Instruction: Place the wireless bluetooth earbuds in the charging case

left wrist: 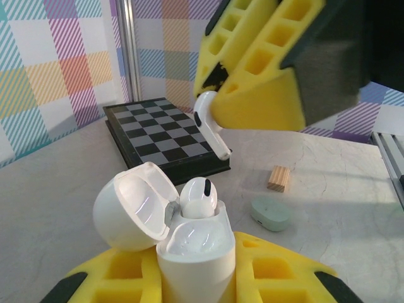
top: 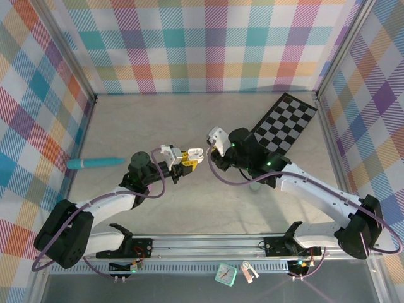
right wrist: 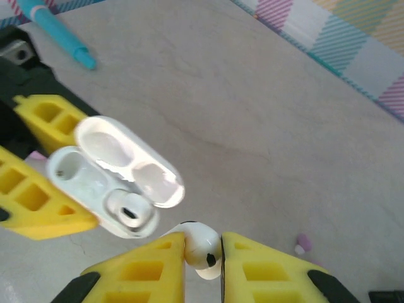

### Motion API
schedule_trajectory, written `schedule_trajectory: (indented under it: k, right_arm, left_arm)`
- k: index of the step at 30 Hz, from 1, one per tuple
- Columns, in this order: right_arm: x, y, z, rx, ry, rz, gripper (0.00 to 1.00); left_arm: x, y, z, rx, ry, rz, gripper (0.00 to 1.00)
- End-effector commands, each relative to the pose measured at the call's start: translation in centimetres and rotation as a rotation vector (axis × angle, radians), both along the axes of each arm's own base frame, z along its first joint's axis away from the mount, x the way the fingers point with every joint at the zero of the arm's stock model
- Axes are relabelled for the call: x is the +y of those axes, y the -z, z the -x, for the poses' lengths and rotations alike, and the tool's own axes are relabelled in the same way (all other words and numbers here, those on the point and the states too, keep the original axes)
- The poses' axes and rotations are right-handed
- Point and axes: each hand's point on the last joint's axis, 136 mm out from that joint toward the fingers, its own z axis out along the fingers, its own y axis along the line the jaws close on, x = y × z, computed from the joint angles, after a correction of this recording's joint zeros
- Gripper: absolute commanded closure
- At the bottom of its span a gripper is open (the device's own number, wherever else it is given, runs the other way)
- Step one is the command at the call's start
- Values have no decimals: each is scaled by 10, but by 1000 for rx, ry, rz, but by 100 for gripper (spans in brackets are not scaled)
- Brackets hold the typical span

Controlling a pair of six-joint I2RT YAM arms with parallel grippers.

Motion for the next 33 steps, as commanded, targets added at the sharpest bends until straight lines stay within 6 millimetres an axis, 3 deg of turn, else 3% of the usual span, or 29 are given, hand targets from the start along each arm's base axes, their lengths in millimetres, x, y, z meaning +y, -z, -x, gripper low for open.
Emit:
schedule_trajectory:
  k: [1, 7, 14, 33]
  right_arm:
    - [18, -30, 0, -102, -43, -43, 80]
    - [45, -34, 4, -116, -97, -63, 80]
    - [60, -30, 0, -113, -122, -53, 80]
    - [58, -15, 3, -93, -128, -21, 80]
  left_arm:
    - [-6, -21, 1, -47, 26, 39, 86]
    - [-7, -20, 1, -38, 24, 38, 86]
    - [-6, -22, 4, -48, 31, 41, 86]
    - [-2, -37, -1, -59, -15, 113, 86]
